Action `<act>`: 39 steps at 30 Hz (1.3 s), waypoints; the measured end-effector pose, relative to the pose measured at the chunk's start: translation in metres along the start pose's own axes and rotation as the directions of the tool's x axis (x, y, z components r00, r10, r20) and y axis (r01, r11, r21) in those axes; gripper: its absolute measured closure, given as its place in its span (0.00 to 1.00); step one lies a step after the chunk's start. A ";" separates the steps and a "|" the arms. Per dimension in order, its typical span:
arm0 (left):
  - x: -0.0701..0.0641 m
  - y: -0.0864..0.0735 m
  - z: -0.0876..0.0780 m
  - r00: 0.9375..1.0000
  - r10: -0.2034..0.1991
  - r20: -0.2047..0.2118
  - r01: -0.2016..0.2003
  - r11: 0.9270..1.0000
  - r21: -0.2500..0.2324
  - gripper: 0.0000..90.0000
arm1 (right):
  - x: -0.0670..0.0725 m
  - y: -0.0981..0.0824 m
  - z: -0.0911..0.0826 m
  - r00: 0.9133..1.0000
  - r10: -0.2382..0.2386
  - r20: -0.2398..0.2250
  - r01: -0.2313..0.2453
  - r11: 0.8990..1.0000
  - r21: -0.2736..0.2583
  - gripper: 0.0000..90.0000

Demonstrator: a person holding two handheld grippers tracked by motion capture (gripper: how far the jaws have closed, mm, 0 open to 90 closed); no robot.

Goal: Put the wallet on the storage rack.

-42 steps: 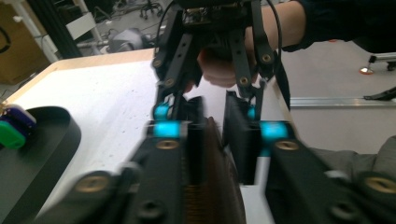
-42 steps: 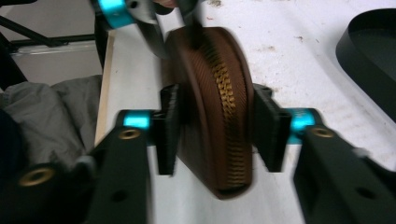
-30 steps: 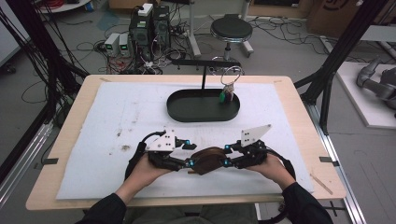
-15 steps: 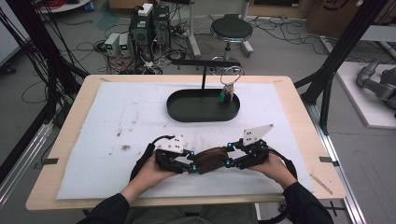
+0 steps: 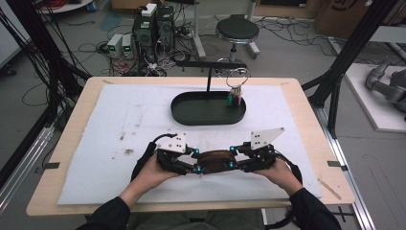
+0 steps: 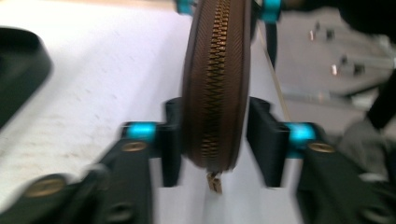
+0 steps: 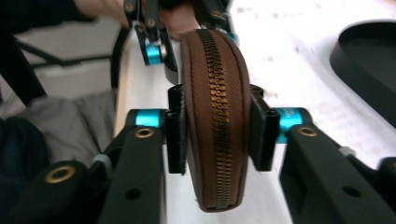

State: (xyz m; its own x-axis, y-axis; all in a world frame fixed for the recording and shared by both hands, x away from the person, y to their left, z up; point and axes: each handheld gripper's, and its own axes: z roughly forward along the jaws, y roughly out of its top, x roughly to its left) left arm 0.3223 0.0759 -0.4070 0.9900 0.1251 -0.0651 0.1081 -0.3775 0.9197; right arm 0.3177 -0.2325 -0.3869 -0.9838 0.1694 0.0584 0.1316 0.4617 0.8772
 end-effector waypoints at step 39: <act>0.038 0.026 -0.034 0.968 -0.033 -0.247 -0.009 0.985 -0.170 0.74 | -0.030 -0.017 -0.053 0.864 0.230 0.448 -0.154 0.968 -0.200 0.36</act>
State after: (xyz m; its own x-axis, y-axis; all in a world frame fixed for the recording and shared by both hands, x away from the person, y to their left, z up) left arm 0.3597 0.1024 -0.3723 0.9327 0.3606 0.0020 0.0820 -0.2174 0.9726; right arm 0.3382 -0.2919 -0.3786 -0.7650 0.6429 0.0382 0.2542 0.2469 0.9351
